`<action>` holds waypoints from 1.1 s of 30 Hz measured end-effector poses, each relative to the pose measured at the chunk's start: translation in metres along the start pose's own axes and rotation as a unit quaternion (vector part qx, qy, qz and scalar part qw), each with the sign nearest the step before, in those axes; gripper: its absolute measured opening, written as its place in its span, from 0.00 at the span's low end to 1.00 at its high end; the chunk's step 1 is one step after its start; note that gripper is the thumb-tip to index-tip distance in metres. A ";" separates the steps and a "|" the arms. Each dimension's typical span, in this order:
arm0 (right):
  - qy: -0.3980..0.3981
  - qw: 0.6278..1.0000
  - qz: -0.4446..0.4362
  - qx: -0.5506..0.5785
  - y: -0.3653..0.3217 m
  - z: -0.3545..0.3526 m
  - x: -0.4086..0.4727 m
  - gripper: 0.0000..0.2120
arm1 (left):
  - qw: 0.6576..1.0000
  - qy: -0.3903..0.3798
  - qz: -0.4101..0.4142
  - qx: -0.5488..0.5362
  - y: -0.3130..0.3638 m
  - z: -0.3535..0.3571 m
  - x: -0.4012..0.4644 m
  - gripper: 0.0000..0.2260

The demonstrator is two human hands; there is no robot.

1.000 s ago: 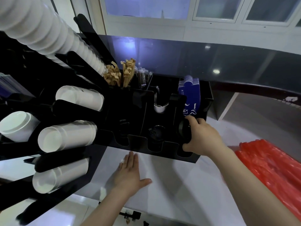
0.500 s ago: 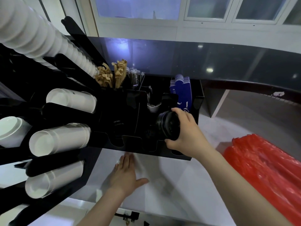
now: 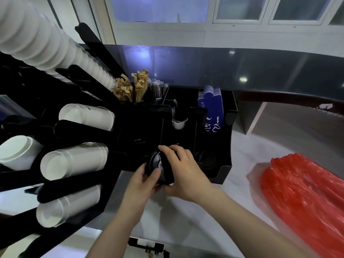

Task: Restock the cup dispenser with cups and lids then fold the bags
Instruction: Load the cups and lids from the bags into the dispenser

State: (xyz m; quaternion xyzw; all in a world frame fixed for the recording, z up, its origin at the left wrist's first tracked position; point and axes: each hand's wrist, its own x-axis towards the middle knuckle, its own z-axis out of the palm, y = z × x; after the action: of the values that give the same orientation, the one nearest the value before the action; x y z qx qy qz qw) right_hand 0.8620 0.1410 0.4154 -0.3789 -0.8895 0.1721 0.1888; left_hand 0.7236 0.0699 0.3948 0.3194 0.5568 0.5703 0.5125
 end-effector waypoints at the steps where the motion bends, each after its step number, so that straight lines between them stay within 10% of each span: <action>1: -0.008 1.000 -0.003 0.002 0.000 0.002 -0.002 0.48 | 1.000 0.011 0.000 -0.009 0.001 0.005 0.000 0.12; 5: -0.047 0.999 -0.010 0.025 0.010 -0.006 -0.013 0.46 | 0.998 0.062 0.001 -0.002 -0.002 0.009 0.001 0.10; 10: 0.221 0.973 0.069 0.013 0.047 -0.024 -0.037 0.18 | 0.995 0.093 -0.005 -0.018 -0.005 0.001 0.007 0.07; 16: -0.112 0.925 0.199 -0.302 0.074 -0.013 -0.043 0.20 | 0.996 0.084 -0.005 -0.019 -0.004 0.000 0.010 0.07; 33: -0.160 0.900 0.220 -0.340 0.064 -0.019 0.001 0.25 | 0.998 0.047 -0.028 -0.015 -0.009 -0.007 0.001 0.11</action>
State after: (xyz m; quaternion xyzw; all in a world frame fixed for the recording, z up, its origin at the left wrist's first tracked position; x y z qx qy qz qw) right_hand 0.9093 0.1862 0.4036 -0.5732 -0.8063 -0.0448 -0.1391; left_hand 0.7189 0.0677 0.3842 0.2693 0.5805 0.5782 0.5062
